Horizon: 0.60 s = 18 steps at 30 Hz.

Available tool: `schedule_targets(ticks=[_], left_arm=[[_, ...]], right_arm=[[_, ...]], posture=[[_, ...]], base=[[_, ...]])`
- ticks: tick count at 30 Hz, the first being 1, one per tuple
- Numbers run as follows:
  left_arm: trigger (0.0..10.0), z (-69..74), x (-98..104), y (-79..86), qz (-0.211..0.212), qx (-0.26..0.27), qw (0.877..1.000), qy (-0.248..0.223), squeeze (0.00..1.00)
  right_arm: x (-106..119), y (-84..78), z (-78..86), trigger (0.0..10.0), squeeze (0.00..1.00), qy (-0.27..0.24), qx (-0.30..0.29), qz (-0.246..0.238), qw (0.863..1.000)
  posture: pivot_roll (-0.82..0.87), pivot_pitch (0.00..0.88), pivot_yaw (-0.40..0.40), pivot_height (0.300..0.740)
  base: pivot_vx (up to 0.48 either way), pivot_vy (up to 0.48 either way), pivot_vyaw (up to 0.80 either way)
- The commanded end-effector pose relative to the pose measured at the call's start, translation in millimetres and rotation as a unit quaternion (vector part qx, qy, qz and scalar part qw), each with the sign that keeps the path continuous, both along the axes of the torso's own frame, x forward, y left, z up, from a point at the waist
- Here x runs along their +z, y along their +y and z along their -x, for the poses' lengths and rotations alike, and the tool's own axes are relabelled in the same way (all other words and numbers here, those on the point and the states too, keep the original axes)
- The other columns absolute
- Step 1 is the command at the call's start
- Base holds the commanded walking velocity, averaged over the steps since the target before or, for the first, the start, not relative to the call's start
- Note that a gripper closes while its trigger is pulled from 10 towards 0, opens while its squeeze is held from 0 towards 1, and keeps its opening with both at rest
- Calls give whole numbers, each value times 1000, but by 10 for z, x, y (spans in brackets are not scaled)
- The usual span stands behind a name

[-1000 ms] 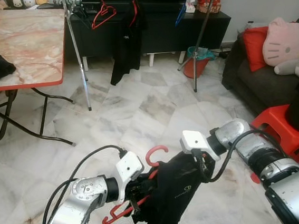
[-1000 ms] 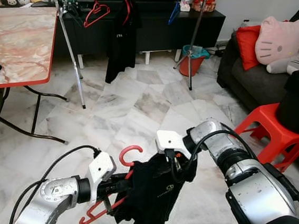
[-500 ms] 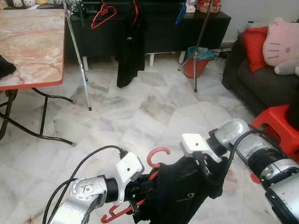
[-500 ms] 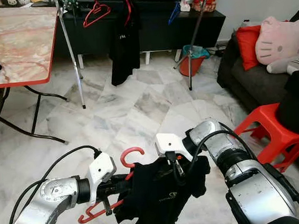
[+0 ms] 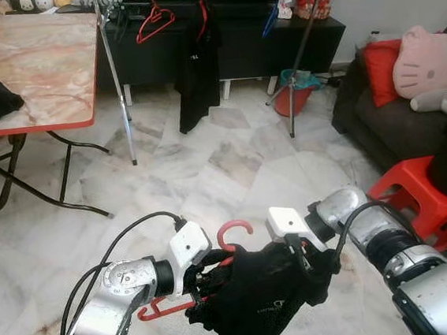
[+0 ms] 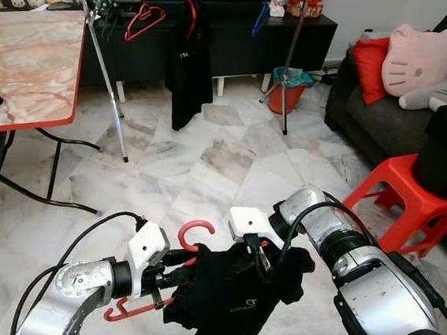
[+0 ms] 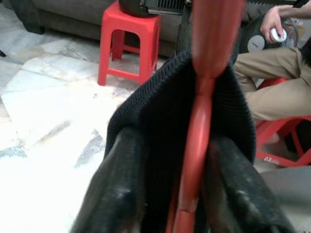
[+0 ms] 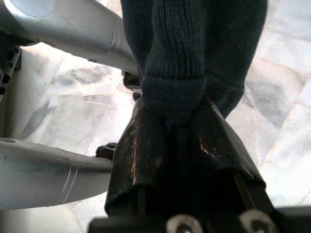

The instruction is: Hang hanger

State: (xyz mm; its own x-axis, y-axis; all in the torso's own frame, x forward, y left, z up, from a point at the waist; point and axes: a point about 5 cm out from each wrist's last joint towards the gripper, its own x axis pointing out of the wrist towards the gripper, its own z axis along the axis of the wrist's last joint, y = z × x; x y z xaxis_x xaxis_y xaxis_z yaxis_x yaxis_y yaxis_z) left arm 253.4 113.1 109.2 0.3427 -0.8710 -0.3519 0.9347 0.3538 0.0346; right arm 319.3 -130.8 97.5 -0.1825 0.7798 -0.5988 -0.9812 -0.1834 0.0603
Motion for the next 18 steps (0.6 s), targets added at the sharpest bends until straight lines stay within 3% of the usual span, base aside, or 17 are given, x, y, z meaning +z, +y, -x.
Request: schedule_targets(ticks=[1,5,8,12,18], left_arm=[[10000,26,132,-92,10,-42,998,-38,1000],[10000,53,96,-17,-16,-57,998,-34,1000],[10000,50,23,117,-66,-60,995,-32,1000],[10000,-30,13,251,-93,-25,994,-45,1000],[10000,-101,14,423,-100,39,993,-55,1000]], right_arm=[[-32,10,32,0,0,-4,24,22,999],[-35,-28,35,0,0,-5,26,31,999],[-39,-68,33,0,0,-11,25,43,999],[-43,-100,29,0,0,-16,22,52,998],[-44,-161,5,0,0,-30,7,69,997]], posture=[[119,45,-183,740],[119,45,-183,740],[119,46,-183,740],[119,47,-183,740],[120,47,-185,740]], base=[[0,0,0],[0,0,0],[0,0,0],[0,0,0],[0,0,0]])
